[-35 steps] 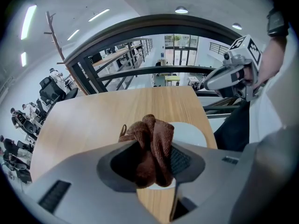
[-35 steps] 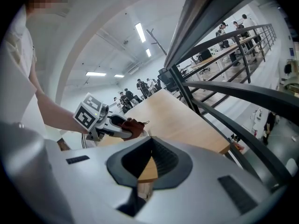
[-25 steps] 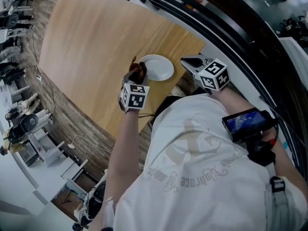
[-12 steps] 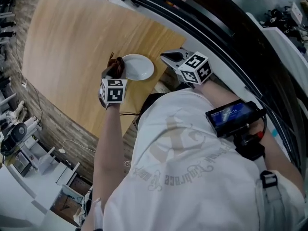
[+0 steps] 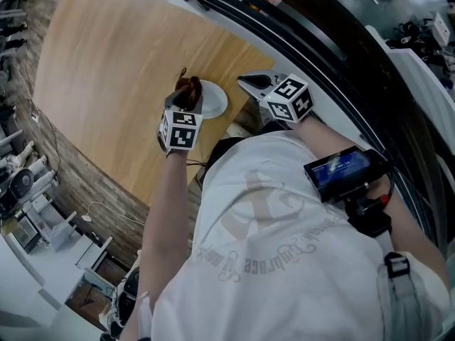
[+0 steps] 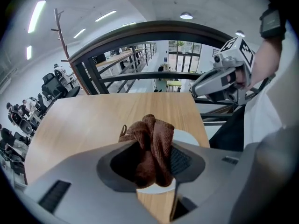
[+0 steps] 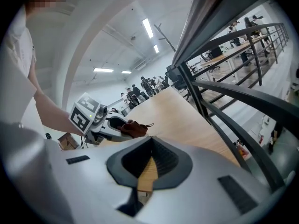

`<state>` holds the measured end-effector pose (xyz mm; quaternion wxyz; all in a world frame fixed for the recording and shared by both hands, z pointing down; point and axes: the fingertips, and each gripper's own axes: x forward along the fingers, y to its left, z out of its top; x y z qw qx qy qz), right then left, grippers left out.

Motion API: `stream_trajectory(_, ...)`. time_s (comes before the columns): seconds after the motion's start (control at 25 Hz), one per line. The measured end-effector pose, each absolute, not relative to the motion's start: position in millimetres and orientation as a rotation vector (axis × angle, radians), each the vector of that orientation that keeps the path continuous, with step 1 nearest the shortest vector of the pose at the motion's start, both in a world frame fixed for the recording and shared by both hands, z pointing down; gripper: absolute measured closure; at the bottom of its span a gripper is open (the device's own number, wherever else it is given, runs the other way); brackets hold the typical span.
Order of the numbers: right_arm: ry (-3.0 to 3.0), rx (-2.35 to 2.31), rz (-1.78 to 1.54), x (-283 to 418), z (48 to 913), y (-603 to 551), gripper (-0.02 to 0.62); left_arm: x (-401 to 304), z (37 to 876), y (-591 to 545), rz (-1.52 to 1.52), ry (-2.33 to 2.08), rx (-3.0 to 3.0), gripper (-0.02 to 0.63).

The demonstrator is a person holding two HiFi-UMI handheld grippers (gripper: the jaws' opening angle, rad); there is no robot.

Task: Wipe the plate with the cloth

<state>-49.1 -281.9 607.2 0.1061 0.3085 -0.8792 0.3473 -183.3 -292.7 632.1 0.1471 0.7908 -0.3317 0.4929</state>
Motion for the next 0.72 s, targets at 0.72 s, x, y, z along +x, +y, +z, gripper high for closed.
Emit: stream_trajectory(0.72,-2.73,0.701,0.76,-160.0,540.9,-275.0,0.581,-288.0,551.4,-225.0,0.593,-1.346,2.267,0.436)
